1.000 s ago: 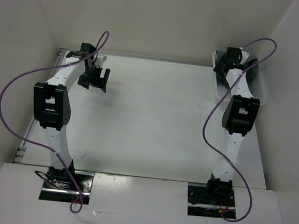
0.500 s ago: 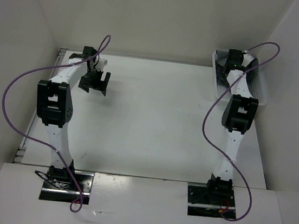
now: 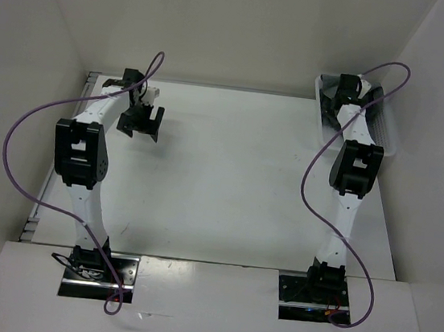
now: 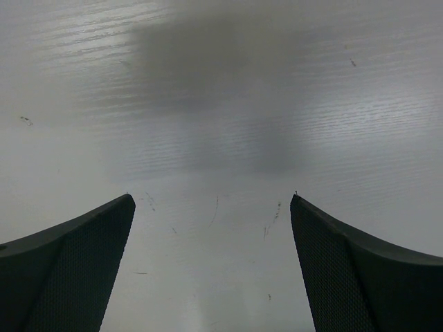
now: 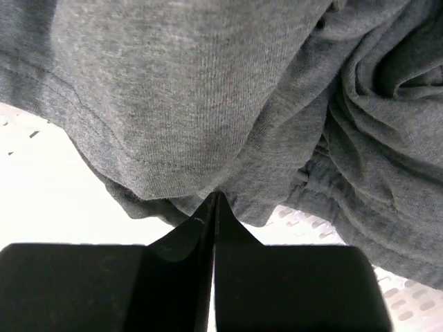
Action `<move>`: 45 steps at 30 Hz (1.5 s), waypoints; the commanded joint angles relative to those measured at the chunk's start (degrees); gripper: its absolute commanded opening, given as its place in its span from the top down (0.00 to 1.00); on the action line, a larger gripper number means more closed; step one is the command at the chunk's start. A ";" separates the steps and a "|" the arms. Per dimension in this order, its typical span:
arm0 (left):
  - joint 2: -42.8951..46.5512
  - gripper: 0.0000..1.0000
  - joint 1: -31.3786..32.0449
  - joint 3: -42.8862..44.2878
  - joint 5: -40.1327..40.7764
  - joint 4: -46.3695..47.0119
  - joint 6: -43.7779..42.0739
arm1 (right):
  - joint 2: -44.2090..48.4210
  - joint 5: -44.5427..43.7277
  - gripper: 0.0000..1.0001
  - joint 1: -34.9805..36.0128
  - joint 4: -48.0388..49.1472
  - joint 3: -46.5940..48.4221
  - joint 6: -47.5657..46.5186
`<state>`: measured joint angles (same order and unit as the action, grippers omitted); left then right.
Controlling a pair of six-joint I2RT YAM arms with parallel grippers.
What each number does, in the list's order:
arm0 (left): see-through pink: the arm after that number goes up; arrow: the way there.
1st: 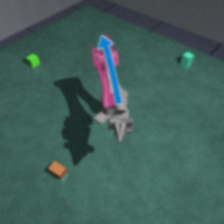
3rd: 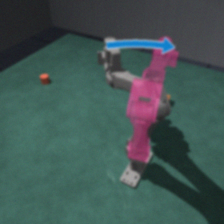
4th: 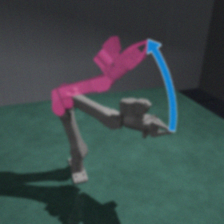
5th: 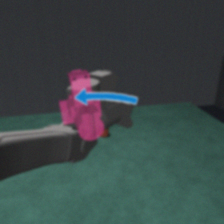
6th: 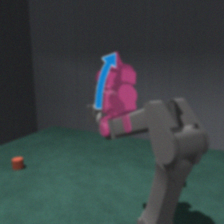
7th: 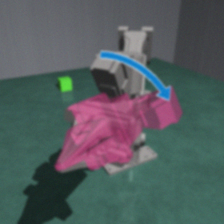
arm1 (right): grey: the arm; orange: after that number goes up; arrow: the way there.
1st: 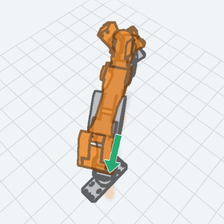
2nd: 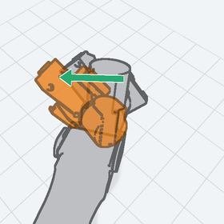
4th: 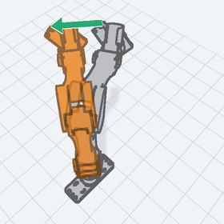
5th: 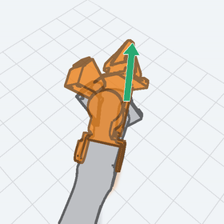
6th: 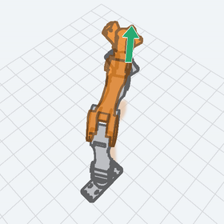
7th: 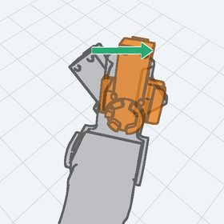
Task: Fold and stack the shorts
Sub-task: Grab the shorts from the pile
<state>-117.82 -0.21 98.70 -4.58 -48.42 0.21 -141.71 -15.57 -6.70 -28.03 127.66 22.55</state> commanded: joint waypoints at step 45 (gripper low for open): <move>2.95 0.00 0.21 4.14 -0.78 -0.88 -0.21 | -4.63 -9.56 0.87 0.55 2.54 2.77 6.03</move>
<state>-113.80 -0.19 100.18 -5.67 -48.99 0.21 -145.93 -23.79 -5.89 -25.52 129.75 28.47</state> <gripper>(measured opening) 0.998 0.183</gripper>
